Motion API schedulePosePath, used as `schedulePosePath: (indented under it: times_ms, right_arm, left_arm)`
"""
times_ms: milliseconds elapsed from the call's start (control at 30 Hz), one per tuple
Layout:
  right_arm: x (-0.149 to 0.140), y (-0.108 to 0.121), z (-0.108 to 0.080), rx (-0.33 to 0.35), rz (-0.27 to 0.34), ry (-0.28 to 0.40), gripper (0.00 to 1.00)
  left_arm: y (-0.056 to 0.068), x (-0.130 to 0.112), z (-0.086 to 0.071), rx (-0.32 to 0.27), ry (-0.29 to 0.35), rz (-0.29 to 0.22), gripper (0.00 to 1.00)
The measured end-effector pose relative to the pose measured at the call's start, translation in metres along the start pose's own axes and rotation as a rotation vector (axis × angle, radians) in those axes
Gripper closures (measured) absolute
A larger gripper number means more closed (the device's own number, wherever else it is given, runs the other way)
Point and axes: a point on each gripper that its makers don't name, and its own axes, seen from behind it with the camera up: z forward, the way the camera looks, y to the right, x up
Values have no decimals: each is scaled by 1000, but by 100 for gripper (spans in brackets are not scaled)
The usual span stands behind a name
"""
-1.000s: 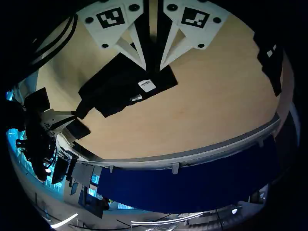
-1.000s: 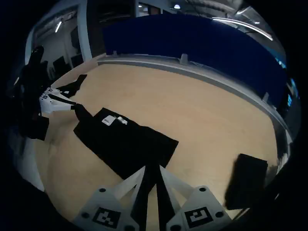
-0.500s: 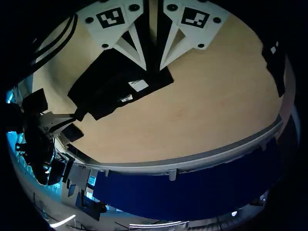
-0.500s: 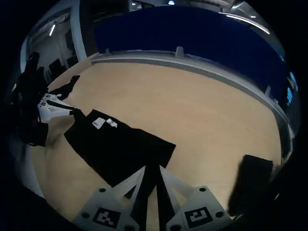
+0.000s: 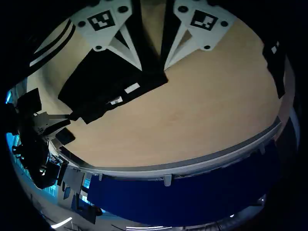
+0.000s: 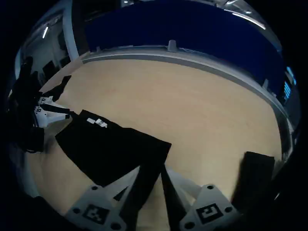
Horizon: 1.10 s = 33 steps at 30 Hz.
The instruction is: Fold towel
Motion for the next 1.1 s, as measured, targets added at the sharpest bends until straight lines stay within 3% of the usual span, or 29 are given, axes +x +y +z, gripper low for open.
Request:
schedulePosePath:
  times_ms: [67, 167, 233, 700, 1100]
  right_arm:
    - [0, 2, 1, -17, -3, 0, 24]
    - [-1, 4, 0, -29, -15, 3, 8]
    - [-1, 5, 0, -34, -19, 3, 3]
    - [-4, 7, -13, -41, -13, 14, 0]
    - [-22, -1, -44, -44, -21, 23, 0]
  left_arm:
    - [-4, -1, 0, 12, -3, -2, 45]
    - [-8, -2, 0, 19, -8, -13, 15]
    - [-9, -1, 0, 21, -7, -18, 7]
    - [0, 5, -10, 13, 7, -15, 7]
    - [10, -13, -44, 26, -3, -26, 7]
